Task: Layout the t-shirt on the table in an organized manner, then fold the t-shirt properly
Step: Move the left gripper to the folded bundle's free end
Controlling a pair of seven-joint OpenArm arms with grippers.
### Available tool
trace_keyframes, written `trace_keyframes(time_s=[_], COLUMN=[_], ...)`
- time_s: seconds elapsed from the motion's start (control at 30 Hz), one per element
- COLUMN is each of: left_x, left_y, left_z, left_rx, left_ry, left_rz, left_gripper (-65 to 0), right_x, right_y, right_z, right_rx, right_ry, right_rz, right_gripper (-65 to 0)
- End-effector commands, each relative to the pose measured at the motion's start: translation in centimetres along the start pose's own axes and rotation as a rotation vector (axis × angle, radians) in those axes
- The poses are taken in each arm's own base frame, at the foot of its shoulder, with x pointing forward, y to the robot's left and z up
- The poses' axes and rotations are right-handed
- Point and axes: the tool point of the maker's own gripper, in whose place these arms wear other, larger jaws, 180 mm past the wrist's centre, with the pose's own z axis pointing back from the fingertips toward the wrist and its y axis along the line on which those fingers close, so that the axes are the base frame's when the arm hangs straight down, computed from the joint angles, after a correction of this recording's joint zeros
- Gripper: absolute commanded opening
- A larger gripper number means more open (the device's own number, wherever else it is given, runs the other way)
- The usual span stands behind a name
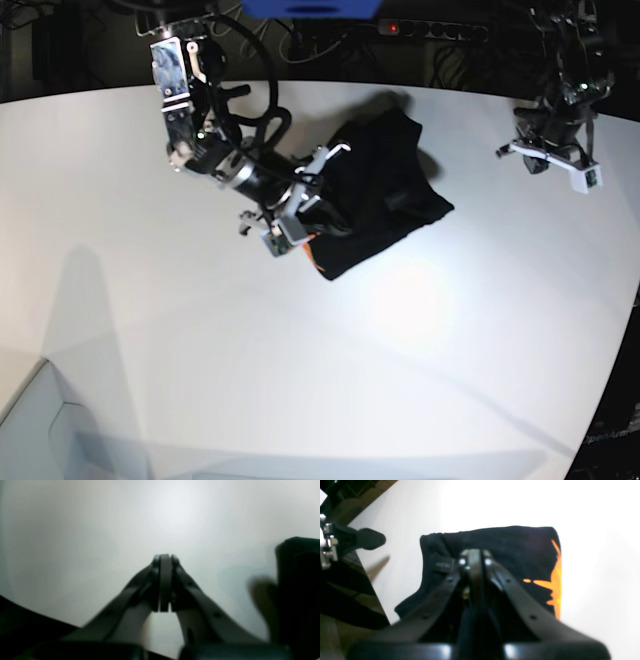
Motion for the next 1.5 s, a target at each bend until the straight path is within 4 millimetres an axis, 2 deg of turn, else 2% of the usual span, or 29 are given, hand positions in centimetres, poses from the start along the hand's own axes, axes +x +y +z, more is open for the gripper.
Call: trace_keyframes(time_s=[0.0, 0.2, 0.57, 0.87, 0.97, 1.1, 1.2, 1.47], left_x=[1.0, 1.0, 1.0, 1.1, 1.4, 2.0, 2.2, 2.0], left_y=[0.0, 0.0, 0.0, -0.4, -0.7, -2.5, -3.9, -6.2], left_z=[0.3, 0.3, 0.4, 0.5, 1.0, 2.0, 2.5, 3.3], left_rx=[-0.001, -0.002, -0.003, -0.013, -0.022, -0.106, -0.182, -0.331], left_ry=[-0.033, -0.033, -0.034, -0.038, -0.050, -0.069, -0.068, -0.035], left_rz=[-0.008, -0.007, -0.009, -0.009, -0.016, 0.044, 0.113, 0.289], left_gripper=[-65.0, -65.0, -65.0, -65.0, -65.0, -65.0, -65.0, -64.5], right_x=[1.3, -0.6, 0.7, -1.5, -2.0, -2.5, -2.0, 3.0], right_y=[0.4, -1.3, -4.4, -5.9, -6.2, -6.9, -6.9, -4.5], right_z=[-0.4, -1.9, -1.3, -2.6, -2.9, -3.5, -3.5, -1.1], right_rx=[0.021, 0.013, -0.051, -0.054, -0.055, -0.059, -0.059, -0.056], right_ry=[-0.048, 0.014, -0.009, 0.059, 0.076, 0.096, 0.088, -0.051], right_rz=[-0.004, -0.036, -0.025, -0.070, -0.081, -0.096, -0.089, 0.019], right_gripper=[-65.0, -65.0, -65.0, -65.0, -65.0, -65.0, -65.0, -65.0])
